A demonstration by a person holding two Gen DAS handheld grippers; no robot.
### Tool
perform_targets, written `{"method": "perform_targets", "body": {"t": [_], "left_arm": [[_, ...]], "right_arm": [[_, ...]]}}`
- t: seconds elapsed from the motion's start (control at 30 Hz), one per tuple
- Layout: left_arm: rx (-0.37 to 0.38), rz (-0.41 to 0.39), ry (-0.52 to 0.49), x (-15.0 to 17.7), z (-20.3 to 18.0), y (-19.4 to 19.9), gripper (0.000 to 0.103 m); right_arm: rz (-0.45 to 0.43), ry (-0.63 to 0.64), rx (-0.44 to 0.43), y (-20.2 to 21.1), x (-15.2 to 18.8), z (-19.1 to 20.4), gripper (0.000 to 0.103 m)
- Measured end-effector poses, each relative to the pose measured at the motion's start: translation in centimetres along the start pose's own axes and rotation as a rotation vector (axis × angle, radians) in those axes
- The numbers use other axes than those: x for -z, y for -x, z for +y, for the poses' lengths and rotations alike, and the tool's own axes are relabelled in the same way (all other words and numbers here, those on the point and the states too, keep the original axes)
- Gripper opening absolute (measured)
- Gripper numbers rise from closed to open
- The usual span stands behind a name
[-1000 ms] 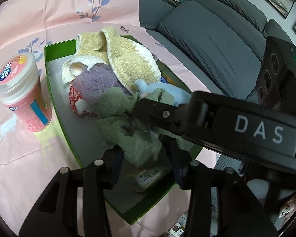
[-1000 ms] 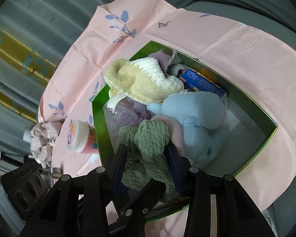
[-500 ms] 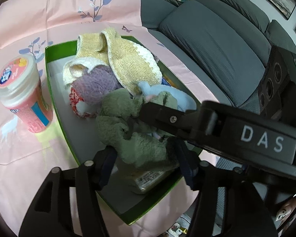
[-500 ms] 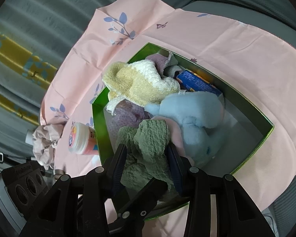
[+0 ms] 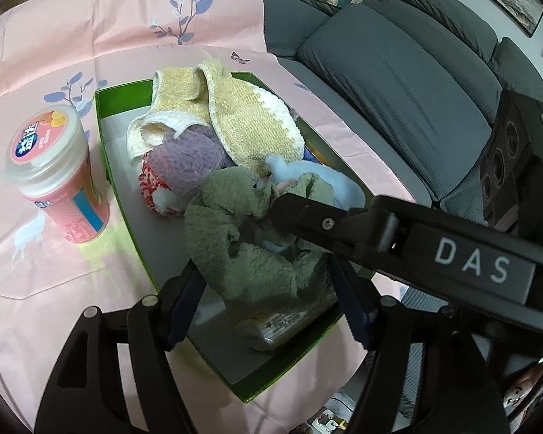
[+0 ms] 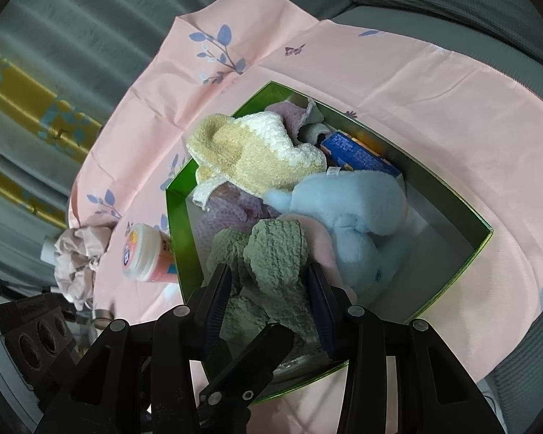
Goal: Organize soft objects
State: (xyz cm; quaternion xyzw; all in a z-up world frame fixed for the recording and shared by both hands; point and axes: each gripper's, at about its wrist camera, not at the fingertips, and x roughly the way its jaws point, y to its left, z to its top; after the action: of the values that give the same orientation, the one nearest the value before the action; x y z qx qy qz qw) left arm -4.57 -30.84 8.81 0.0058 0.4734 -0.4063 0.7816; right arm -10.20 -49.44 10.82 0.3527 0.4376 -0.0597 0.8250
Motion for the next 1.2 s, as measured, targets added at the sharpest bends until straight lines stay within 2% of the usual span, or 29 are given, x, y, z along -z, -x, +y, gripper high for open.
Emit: {"method": "perform_targets", "body": {"t": [0.13, 0.47, 0.63, 0.73, 0.77, 1.2], "left_arm": [[0.005, -0.013, 0.004, 0.0, 0.1, 0.8, 0.08], [-0.004, -0.053, -0.007, 0.2, -0.3, 2.5, 0.082], [-0.028, -0.101, -0.016, 0.4, -0.3, 3.9, 0.089], [-0.038, -0.118, -0.016, 0.5, -0.3, 4.5, 0.095], [-0.035, -0.122, -0.016, 0.5, -0.3, 4.7, 0.102], [-0.092, -0.177, -0.041, 1.0, -0.6, 7.7, 0.102]], "right_arm": [[-0.006, 0.004, -0.001, 0.2, 0.0, 0.1, 0.05], [-0.061, 0.033, 0.025, 1.6, 0.4, 1.3, 0.063], [-0.089, 0.044, 0.033, 2.4, 0.5, 1.9, 0.067], [-0.107, 0.059, 0.035, 2.9, 0.7, 2.4, 0.07], [-0.113, 0.06, 0.032, 3.0, 0.7, 2.5, 0.072], [-0.172, 0.115, 0.02, 4.5, 1.6, 4.7, 0.082]]}}
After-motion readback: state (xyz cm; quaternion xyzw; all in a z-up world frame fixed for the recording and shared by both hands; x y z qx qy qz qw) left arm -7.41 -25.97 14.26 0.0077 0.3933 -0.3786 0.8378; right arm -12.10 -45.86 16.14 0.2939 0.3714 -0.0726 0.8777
